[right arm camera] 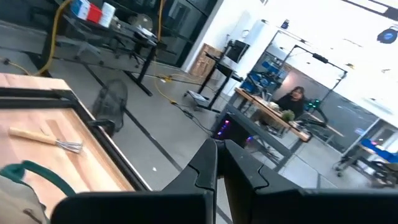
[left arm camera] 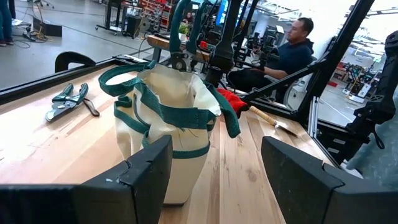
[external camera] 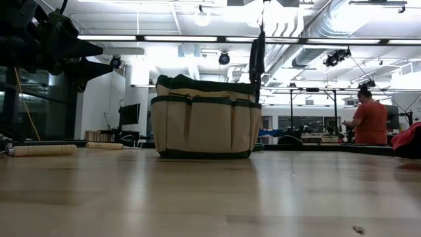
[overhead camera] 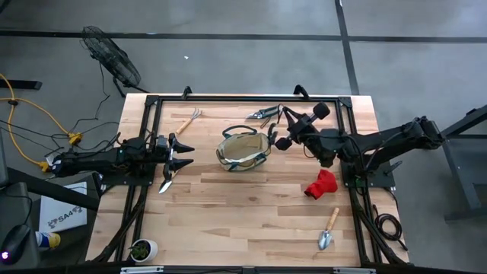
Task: Pick & Place Garden tools in Gardening bag
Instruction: Put the bottom shear scissors into the gardening bag
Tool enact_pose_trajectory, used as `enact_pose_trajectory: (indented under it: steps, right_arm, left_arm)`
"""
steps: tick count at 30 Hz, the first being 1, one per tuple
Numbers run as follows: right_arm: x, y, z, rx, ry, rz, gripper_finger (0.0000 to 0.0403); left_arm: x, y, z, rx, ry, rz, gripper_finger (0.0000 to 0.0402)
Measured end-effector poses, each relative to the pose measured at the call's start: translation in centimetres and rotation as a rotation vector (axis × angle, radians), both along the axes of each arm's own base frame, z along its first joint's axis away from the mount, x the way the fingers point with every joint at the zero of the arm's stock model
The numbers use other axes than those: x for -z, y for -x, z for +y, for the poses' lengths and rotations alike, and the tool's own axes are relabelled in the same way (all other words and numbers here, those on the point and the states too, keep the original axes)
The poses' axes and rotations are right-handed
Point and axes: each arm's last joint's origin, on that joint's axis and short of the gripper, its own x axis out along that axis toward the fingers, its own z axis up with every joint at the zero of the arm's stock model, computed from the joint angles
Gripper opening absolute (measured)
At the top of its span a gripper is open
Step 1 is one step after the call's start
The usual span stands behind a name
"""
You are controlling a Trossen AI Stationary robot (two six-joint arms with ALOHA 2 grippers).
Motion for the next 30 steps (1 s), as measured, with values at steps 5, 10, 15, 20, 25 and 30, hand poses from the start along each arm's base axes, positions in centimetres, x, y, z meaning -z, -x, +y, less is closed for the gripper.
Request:
enact_pose_trajectory:
  steps: [5,10,15,20,25,30]
  right_arm:
    - [0.0,0.2,0.5,0.041,0.016,0.025,0.0005]
    - [0.0,0.3,0.7,0.048,0.017,0.027,0.0005]
    - [0.2,0.4,0.6,0.092,0.02,0.044,0.0005]
    - [0.2,0.4,0.6,0.112,0.019,0.043,0.0005]
    - [0.3,0.4,0.6,0.112,0.013,0.042,0.0005]
    - [1.0,0.5,0.5,0.112,-0.011,0.054,0.0005]
  left_arm:
    - [0.0,0.0,0.0,0.0,0.0,0.0,0.0243]
    - [0.0,0.0,0.0,0.0,0.0,0.0,0.0243]
    - [0.0,0.0,0.0,0.0,0.0,0.0,0.0243]
    - [0.0,0.0,0.0,0.0,0.0,0.0,0.0243]
    - [0.0,0.0,0.0,0.001,0.0,0.0,0.0243]
    - [0.0,0.0,0.0,0.0,0.0,0.0,0.0243]
